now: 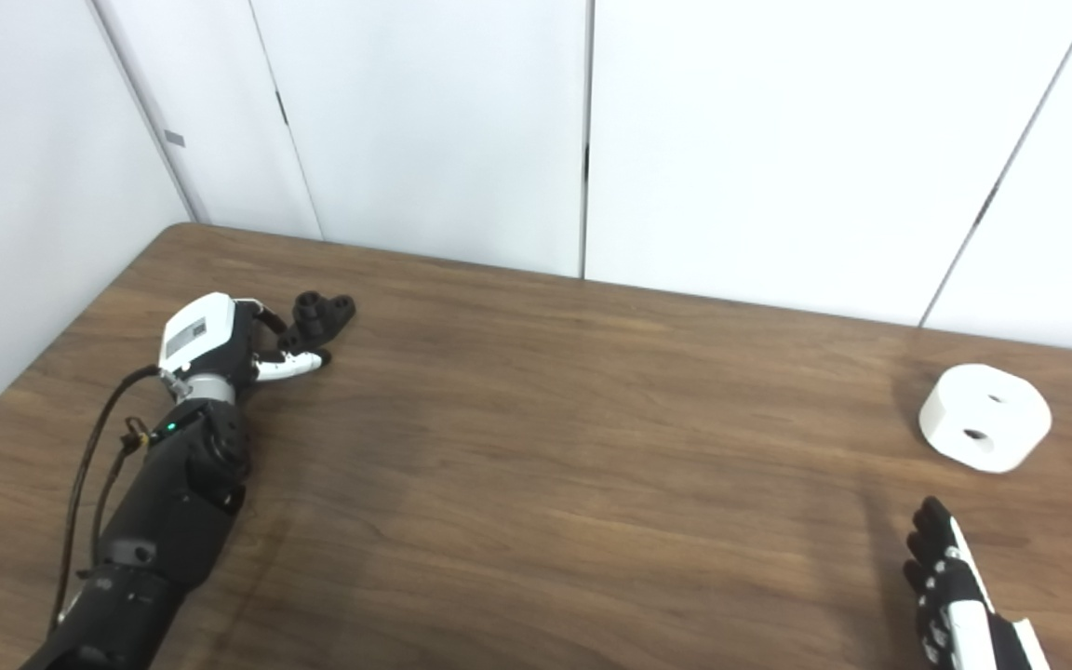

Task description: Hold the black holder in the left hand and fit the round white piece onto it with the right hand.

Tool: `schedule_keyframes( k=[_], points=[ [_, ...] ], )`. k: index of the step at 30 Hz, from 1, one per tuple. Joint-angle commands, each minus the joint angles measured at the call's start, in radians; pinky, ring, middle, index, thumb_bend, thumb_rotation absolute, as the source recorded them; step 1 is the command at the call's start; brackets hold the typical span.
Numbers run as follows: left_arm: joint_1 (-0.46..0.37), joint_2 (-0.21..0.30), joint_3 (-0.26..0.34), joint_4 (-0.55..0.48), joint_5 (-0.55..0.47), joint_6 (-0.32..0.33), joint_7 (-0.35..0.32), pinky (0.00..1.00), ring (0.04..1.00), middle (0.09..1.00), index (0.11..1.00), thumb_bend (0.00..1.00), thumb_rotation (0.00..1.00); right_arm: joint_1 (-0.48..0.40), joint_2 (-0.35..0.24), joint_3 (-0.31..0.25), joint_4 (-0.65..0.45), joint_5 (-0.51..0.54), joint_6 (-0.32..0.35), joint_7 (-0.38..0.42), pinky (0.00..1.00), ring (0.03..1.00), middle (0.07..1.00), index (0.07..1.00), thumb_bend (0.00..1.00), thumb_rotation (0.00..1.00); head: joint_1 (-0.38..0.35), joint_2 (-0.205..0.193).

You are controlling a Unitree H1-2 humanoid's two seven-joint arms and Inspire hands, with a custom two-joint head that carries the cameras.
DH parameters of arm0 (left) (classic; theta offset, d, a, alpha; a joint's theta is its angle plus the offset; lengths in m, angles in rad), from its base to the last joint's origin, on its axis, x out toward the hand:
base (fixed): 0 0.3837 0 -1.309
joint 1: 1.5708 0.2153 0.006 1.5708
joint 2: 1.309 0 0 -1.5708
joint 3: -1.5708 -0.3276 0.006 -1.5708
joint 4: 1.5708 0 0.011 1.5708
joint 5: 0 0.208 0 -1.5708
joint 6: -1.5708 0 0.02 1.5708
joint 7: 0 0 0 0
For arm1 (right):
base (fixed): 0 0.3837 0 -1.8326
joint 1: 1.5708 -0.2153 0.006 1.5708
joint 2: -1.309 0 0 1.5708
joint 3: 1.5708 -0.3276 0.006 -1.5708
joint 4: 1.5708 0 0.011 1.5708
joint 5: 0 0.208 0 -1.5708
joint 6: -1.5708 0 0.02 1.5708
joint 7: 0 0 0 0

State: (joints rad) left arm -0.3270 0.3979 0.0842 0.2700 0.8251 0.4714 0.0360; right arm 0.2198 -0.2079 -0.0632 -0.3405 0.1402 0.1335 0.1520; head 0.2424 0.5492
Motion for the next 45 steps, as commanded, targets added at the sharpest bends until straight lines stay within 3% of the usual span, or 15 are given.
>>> schedule_keyframes(
  k=[1,15,16,19,31,45],
  points=[
    [-0.043,0.034,0.0,-0.017,-0.002,-0.002,0.019,0.95,0.927,0.838,0.637,0.84,0.29,0.001,-0.003,0.005,-0.018,0.005,-0.001,0.008,1.0,1.0,1.0,0.985,0.55,1.0,0.0,0.001],
    [-0.051,0.037,-0.008,0.014,-0.037,-0.002,0.087,0.91,0.904,0.82,0.578,0.79,0.2,0.002,-0.001,0.007,-0.018,0.006,-0.007,0.008,1.0,1.0,1.0,0.981,0.57,1.0,-0.006,0.003],
    [-0.052,0.036,-0.009,0.019,-0.04,-0.003,0.101,0.9,0.899,0.813,0.526,0.63,0.13,0.002,-0.001,0.007,-0.017,0.007,-0.008,0.009,1.0,1.0,1.0,0.981,0.57,1.0,-0.006,0.003],
    [-0.053,0.038,-0.017,0.034,-0.056,-0.01,0.137,0.87,0.882,0.797,0.494,0.53,0.07,0.003,-0.002,0.006,-0.015,0.009,-0.011,0.01,1.0,1.0,1.0,0.979,0.56,1.0,-0.008,0.003],
    [-0.067,0.049,-0.046,0.092,-0.115,-0.062,0.24,0.79,0.822,0.75,0.489,0.52,0.04,0.0,-0.001,0.006,-0.012,0.014,-0.011,0.01,1.0,1.0,1.0,0.98,0.57,1.0,-0.016,0.001],
    [-0.051,0.053,-0.066,0.04,-0.157,-0.057,0.215,0.72,0.82,0.757,0.489,0.51,0.05,-0.008,-0.006,0.004,-0.019,0.015,0.001,0.008,1.0,1.0,1.0,0.979,0.6,1.0,-0.018,0.002]
  ],
)
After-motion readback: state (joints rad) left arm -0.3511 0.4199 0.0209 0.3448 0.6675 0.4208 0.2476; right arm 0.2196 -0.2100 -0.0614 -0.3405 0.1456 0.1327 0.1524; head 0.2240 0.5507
